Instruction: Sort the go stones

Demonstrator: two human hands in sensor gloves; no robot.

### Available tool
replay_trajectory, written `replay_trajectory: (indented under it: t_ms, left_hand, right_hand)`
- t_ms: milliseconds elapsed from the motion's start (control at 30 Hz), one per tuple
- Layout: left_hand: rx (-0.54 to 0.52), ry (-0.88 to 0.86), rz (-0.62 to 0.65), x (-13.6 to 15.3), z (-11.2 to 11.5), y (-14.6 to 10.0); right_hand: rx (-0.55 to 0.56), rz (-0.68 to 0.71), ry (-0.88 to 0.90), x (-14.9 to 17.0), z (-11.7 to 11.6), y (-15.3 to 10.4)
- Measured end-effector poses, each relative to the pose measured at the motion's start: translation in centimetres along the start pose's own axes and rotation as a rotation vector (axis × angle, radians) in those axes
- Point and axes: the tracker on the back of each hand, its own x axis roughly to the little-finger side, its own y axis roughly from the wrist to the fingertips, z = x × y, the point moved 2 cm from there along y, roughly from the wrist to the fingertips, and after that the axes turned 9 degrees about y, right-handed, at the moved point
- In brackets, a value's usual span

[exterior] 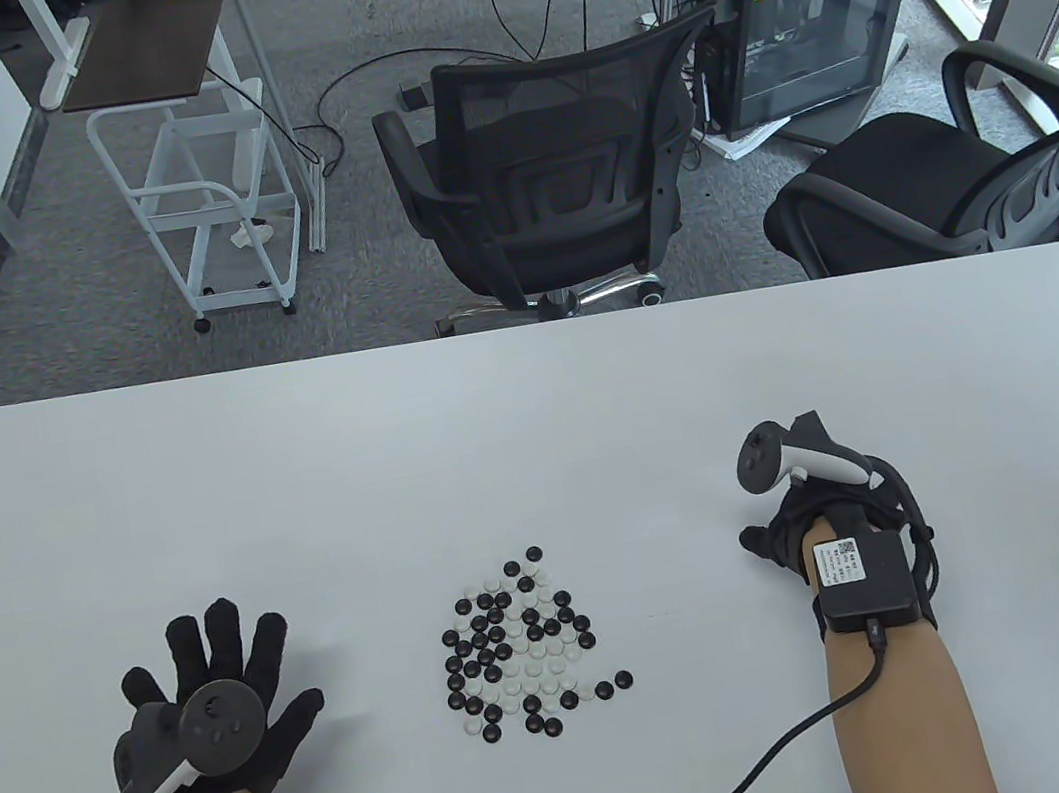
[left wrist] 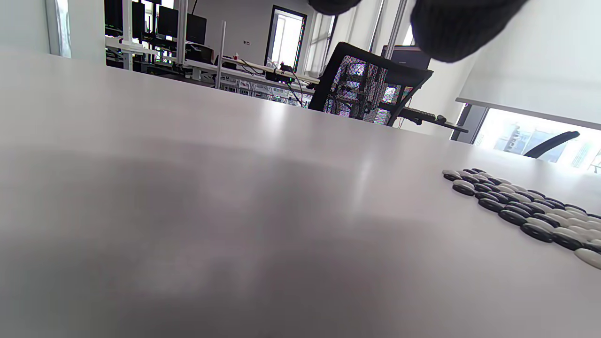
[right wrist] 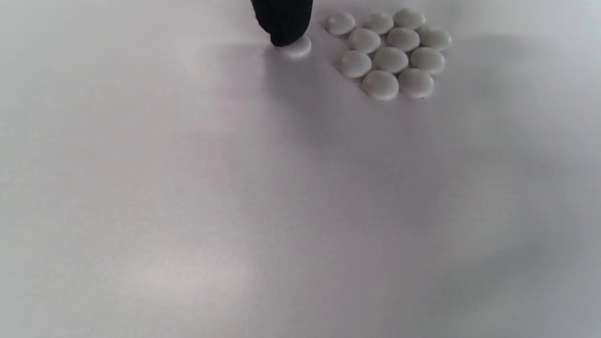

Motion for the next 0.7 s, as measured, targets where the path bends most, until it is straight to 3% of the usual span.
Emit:
replay_trajectory:
  t_ms: [233,367,500,700]
  left_hand:
    - [0.001,0.002,0.001,-0.1,0.0,0.0]
    - [0.003,0.002,0.0,-0.1,0.1,0.1]
    - [0.007,0.002,-0.002,-0.1,0.1,0.1]
    - [0.009,0.003,-0.003,-0.1,0.1,0.1]
  right_hand:
    - [0.011,-0.038,0.012,0.9,0.2,-0.1]
    - [0.026,-0.017,0.002,-0.2,0.6,-0.4]
    - [0.01,0.138,-0.022,-4.0,0.5,-1.2]
    - [-0.067,0.383,-0.087,-10.7,-1.3,-2.6]
